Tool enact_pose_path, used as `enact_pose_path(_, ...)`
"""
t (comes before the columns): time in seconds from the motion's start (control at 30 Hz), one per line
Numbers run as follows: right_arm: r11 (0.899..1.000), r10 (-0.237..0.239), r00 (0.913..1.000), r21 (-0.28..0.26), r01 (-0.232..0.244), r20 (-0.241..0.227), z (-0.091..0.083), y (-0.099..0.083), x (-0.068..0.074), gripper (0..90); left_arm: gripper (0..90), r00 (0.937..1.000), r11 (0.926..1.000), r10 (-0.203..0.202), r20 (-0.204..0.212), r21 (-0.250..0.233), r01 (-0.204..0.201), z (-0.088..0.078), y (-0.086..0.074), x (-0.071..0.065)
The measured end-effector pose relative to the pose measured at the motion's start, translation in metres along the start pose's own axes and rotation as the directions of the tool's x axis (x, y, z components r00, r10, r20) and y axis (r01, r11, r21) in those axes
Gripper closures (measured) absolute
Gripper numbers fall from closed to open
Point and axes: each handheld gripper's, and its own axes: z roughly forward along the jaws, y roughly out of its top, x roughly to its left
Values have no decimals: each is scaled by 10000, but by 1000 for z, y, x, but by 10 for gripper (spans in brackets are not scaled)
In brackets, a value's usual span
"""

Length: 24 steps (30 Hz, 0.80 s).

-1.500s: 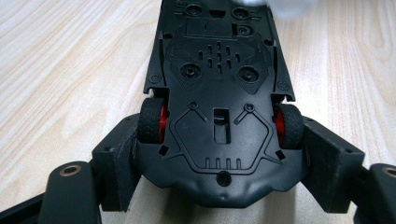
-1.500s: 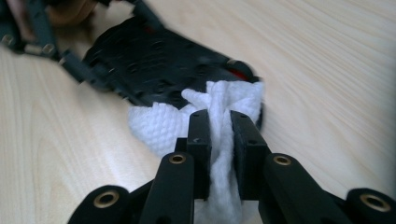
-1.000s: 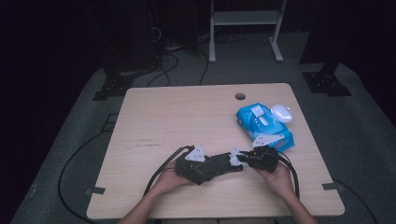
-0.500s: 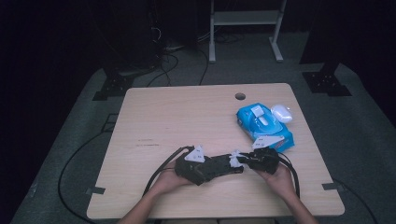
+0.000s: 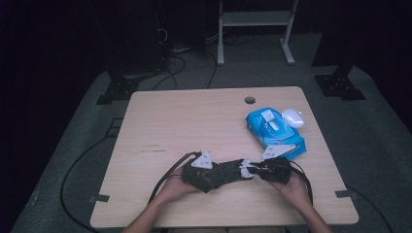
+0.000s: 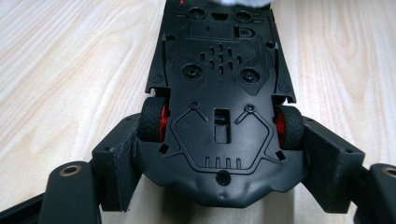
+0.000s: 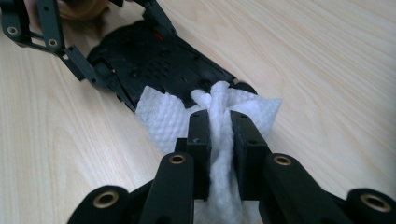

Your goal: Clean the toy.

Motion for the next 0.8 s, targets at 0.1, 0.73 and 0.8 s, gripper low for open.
enact_pose_path(0.1,9991,203,9994,-371,-213,-267,5,5,-1,783,236,9998,9998,182,112,-9,-182,2,1,-3)
enact_pose_path(0.73,10000,7,9990,38,-5,-455,6,6,2,788,235,9998,9998,-216,48,-35,216,-1,0,2)
enact_pose_path(0.8,9998,177,9981,-87,-182,-586,10,9,4,788,235,9999,9998,-161,-21,-68,161,1,1,2)
